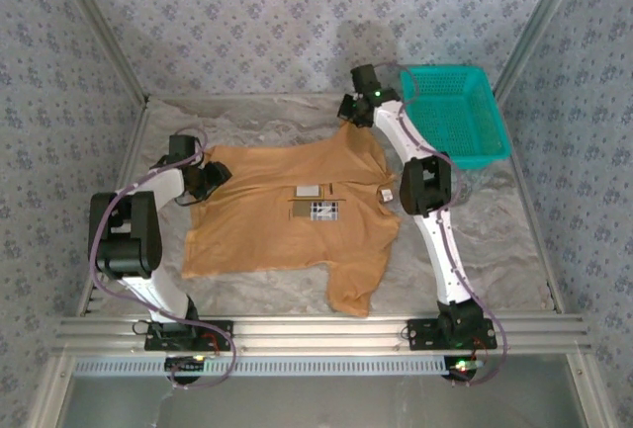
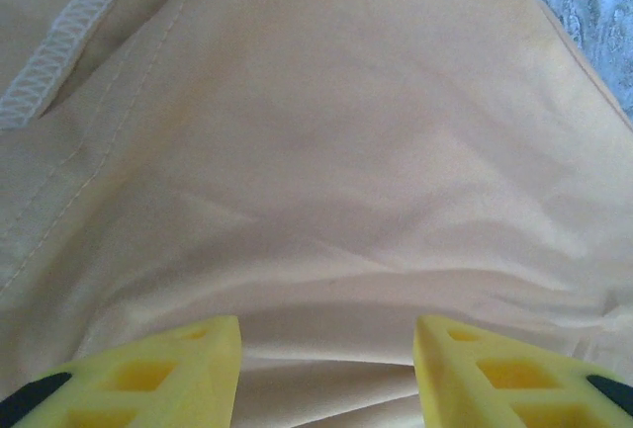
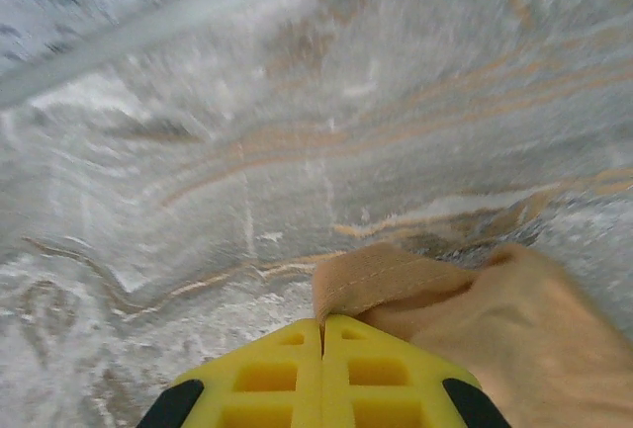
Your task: Fold the inside-out t-shirt
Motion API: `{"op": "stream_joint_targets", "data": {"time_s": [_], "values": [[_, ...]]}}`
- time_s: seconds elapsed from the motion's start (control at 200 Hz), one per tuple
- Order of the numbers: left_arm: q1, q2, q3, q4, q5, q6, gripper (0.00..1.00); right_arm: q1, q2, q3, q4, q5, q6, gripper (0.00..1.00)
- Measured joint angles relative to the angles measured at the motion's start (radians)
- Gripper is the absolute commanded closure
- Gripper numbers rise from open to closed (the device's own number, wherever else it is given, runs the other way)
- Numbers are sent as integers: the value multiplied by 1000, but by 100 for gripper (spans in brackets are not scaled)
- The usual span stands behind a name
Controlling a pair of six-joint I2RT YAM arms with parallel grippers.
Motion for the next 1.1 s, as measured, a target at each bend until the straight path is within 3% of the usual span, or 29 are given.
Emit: {"op": "stream_joint_targets", "data": {"time_s": [0.22,0.29,0.345,0.425,0.61,0.874,1.099], "values": [[2,0,-1,1,0,0,52,2,-152,-115,161,-34,6,99],[2,0,-4,2,-1,1,52,14,-161,-113,200,-23,5,68],[5,0,-11,3,-1,1,52,23,-153,-93,211,-18,6,51],[8,0,-24,4,-1,1,52,32,-105,-5,193,-23,6,42],[15,0,-38,3,-4,3,52,19,-63,35,106,-29,32,38],[5,-14,-25,59,8,-27,51,-18,-103,-182,52,-13,52,38],[-42,178,238,193,77,-92,52,-14,-102,-293,45,-45,68,39]]}}
